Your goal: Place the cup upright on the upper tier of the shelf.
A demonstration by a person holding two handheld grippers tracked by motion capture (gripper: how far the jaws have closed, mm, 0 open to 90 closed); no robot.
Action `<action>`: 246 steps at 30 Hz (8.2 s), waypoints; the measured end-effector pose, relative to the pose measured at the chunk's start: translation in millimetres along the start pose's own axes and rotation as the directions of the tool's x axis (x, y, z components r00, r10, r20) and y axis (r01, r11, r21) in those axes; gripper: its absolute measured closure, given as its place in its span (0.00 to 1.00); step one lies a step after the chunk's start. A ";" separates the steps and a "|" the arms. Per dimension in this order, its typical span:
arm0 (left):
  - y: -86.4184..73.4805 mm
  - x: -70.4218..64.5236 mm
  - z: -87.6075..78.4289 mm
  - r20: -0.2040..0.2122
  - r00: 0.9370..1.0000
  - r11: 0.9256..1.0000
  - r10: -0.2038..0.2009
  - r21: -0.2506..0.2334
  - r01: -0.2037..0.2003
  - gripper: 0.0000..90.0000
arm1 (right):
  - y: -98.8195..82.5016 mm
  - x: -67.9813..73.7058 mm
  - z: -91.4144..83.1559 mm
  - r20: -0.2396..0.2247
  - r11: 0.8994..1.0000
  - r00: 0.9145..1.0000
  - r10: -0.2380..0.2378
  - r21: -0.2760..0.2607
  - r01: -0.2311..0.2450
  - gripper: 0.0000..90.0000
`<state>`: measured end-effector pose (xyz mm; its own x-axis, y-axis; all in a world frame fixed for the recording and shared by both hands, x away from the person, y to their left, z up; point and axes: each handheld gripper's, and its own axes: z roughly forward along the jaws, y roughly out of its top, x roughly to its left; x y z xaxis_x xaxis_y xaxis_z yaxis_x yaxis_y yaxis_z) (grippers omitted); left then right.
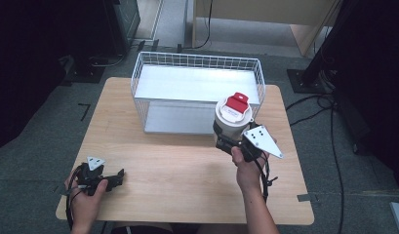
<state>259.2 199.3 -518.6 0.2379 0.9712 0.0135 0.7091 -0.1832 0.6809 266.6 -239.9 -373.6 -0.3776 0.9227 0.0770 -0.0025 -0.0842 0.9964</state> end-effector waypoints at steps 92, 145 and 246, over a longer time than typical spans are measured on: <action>-0.1 -0.4 0.1 0.005 1.000 1.000 0.002 -0.001 -0.002 0.00 | 49.0 -33.6 136.9 0.015 0.996 0.999 -0.033 0.083 0.032 0.00; -0.1 -0.4 0.1 0.004 1.000 1.000 0.003 -0.001 -0.003 0.00 | -18.3 -98.4 -3.8 0.154 0.985 0.987 -0.048 0.174 0.021 0.00; -0.1 -0.5 0.0 0.005 1.000 1.000 0.002 -0.001 -0.002 0.00 | -134.8 -158.4 -133.2 0.271 0.735 0.960 -0.076 0.666 -0.130 0.00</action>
<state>259.0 198.8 -518.7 0.2426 0.9701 0.0113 0.7082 -0.1850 0.6814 203.4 -424.8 -524.7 -0.1114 0.9938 0.0073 0.6633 0.0689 0.7451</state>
